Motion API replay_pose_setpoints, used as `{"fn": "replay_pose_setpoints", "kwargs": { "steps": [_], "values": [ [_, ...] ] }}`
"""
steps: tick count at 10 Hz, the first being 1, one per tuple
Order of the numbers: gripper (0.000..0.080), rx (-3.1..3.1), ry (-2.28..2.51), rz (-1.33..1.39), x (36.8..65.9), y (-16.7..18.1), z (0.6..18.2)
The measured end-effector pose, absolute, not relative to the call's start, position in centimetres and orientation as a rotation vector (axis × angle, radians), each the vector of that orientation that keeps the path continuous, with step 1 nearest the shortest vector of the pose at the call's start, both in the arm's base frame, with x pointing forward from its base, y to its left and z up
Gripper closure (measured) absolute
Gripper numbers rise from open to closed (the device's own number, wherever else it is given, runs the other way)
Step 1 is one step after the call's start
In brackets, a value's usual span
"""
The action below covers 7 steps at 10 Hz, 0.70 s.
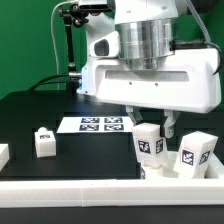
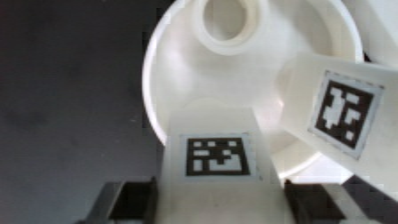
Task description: Assemble stool
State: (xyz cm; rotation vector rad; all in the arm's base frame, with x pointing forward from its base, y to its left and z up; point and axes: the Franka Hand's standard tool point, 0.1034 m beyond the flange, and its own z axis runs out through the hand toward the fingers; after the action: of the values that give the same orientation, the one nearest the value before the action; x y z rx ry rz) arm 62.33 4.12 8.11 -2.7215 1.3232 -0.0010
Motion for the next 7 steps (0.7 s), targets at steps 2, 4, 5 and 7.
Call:
{"fn": "replay_pose_setpoints", "kwargs": {
  "steps": [2,4,5,7],
  "values": [
    [0.0461,-2.562,1.582,0.024,62.3,4.7,8.1],
    [0.0461,-2.436,1.756,0.051,62.2,5.6,8.0],
    [0.0461,-2.353,1.857,0.067,62.2,6.0,8.0],
    [0.046,-2.148,2.08,0.104,62.1,6.6,7.9]
  ]
}}
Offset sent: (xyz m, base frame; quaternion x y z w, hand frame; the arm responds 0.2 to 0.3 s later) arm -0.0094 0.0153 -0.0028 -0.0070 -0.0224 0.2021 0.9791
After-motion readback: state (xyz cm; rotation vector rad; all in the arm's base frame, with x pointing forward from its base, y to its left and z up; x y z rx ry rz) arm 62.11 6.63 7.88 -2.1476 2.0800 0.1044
